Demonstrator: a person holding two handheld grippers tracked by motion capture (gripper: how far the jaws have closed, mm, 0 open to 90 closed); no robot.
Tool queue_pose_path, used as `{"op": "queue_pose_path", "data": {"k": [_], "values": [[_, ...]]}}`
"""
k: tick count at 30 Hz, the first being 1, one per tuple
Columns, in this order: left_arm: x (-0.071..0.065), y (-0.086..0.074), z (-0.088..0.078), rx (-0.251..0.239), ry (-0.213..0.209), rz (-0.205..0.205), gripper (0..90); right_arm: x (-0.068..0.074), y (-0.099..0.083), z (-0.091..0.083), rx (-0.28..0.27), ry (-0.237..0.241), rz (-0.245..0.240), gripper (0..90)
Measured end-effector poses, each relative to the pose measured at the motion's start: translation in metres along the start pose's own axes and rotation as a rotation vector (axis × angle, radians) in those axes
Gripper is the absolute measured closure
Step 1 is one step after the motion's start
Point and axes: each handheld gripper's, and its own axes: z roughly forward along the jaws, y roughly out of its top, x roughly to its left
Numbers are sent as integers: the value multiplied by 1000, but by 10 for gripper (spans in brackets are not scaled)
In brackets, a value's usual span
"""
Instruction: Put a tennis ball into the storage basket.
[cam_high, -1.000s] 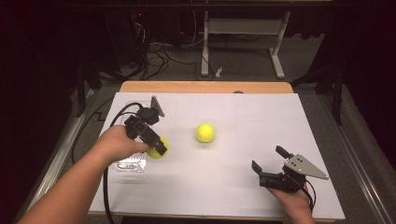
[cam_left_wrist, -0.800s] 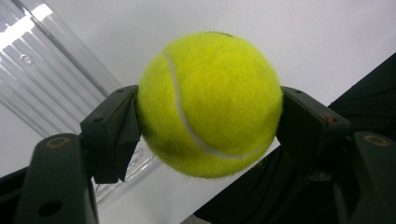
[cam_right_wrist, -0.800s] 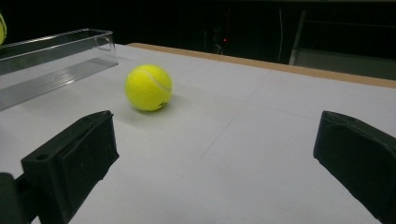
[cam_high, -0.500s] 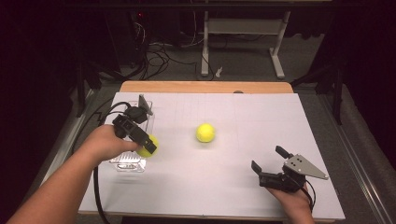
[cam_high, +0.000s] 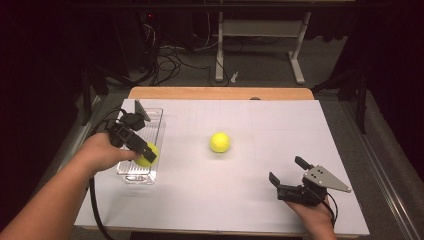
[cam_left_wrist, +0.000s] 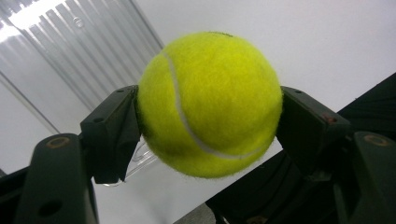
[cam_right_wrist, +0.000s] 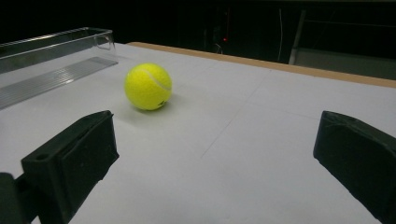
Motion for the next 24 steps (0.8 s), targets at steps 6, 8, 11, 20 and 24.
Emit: {"op": "queue_pose_path", "data": {"k": [6, 8, 11, 20, 24], "values": [[7, -5, -2, -1, 5, -19, 273, 0, 0, 0, 2, 0, 2, 2], [9, -6, -3, -1, 5, -24, 273, 0, 0, 0, 2, 1, 2, 2], [13, -9, -4, 0, 8, -34, 273, 1, 0, 1, 4, 1, 1, 2], [24, -16, -7, 8, 25, -58, 273, 1, -1, 1, 4, 1, -1, 2], [27, -20, -8, 3, 30, -66, 273, 1, -1, 2, 5, 1, -2, 2]]}}
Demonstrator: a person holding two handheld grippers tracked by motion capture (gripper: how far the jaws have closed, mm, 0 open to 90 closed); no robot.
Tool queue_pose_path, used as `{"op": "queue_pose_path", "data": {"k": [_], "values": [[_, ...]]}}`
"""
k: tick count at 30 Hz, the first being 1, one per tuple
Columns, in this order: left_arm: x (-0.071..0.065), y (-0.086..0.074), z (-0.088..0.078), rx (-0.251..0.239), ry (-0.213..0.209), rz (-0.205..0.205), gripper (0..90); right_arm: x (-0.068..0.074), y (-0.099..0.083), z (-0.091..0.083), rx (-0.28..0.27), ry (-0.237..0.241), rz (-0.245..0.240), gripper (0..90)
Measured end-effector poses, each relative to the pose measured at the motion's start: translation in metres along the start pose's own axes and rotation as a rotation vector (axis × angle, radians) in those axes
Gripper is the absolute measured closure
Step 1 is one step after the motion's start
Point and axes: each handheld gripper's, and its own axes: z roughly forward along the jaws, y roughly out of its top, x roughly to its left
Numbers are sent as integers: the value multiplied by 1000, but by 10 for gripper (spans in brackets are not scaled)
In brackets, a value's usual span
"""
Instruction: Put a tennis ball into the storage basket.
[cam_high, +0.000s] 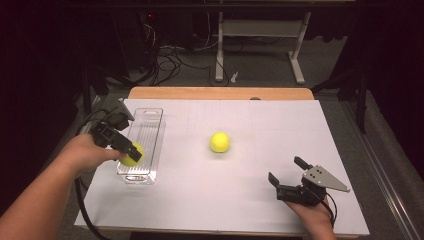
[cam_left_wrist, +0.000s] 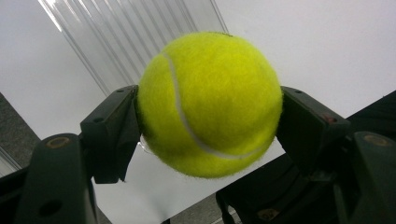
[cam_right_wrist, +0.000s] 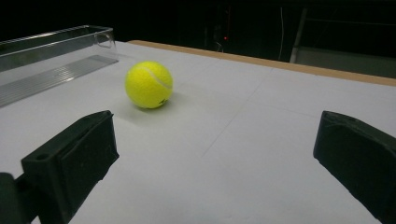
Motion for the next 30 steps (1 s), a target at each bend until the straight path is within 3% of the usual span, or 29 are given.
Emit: {"op": "queue_pose_path", "data": {"k": [14, 30], "values": [[-1, 3, 5, 10, 17, -1, 273, 0, 0, 0, 0, 0, -1, 2], [0, 7, 24, 26, 30, -8, 272, 0, 1, -1, -4, 0, 3, 2]]}}
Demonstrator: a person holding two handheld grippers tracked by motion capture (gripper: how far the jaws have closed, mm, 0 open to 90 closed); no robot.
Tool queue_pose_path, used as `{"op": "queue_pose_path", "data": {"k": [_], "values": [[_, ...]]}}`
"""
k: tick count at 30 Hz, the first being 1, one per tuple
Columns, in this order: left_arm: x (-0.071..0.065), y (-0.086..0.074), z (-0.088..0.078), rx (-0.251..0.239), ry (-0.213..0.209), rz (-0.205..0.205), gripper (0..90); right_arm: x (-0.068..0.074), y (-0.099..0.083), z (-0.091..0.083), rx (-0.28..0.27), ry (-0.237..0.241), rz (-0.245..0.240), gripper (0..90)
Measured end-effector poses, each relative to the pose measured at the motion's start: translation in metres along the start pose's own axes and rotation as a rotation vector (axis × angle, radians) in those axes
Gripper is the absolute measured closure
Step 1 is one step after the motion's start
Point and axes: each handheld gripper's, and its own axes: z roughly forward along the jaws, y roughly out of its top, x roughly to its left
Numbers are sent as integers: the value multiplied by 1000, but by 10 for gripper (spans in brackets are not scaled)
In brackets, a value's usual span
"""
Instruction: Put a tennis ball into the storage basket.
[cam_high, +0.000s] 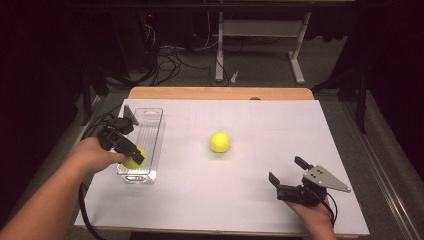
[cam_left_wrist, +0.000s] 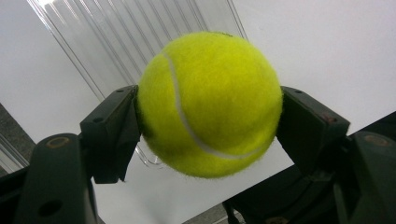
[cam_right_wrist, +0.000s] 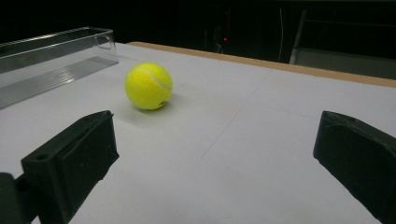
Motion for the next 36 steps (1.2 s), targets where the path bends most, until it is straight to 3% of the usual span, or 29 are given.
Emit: {"op": "queue_pose_path", "data": {"k": [15, 36], "values": [[1, 3, 16, 15, 6, -1, 271, 0, 0, -1, -2, 1, 0, 2], [-2, 8, 30, 32, 50, 3, 271, 0, 0, 0, -2, 3, 0, 2]]}}
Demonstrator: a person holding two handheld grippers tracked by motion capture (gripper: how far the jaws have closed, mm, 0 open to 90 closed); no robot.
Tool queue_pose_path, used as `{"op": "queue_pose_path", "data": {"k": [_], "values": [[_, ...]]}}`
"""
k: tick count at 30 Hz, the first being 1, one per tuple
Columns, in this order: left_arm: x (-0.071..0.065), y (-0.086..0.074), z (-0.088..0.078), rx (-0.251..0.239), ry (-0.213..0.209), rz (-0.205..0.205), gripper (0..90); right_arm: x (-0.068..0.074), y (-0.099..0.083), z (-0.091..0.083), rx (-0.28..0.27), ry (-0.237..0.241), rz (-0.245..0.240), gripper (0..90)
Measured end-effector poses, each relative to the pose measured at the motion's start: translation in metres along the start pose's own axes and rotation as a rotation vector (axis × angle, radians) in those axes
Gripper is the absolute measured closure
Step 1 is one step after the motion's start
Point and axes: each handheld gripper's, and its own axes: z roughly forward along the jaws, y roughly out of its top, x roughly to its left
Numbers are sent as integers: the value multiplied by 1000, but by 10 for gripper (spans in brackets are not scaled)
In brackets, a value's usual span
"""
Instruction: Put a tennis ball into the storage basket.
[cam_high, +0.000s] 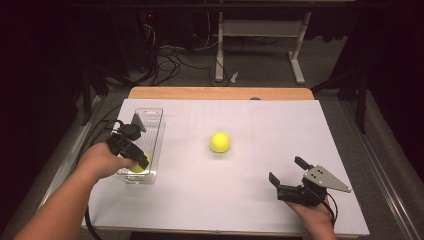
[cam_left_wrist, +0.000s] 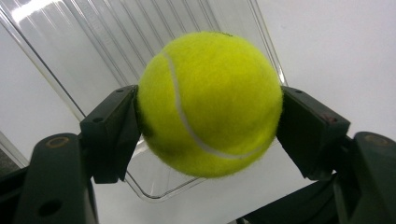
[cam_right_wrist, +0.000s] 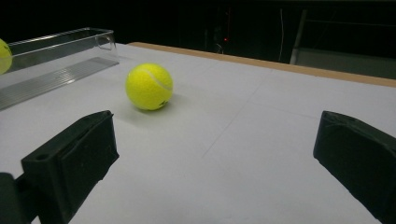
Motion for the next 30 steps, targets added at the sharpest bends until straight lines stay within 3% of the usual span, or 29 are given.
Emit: {"op": "queue_pose_path", "data": {"k": [16, 17, 19, 22, 30], "values": [[6, -5, -1, -7, -26, -15, 265, 1, 0, 0, 2, 0, 1, 2], [6, -6, -4, -22, -31, -13, 253, 1, 0, 0, 2, 0, 1, 2], [6, -7, -11, -55, -62, -13, 142, 1, 0, 0, 3, 0, 1, 2], [1, -9, -20, -62, -85, 15, 54, 1, 0, 1, 5, -1, -3, 2], [-5, -8, -22, -65, -84, 24, 8, 2, 0, 1, 2, 1, -3, 2]]}}
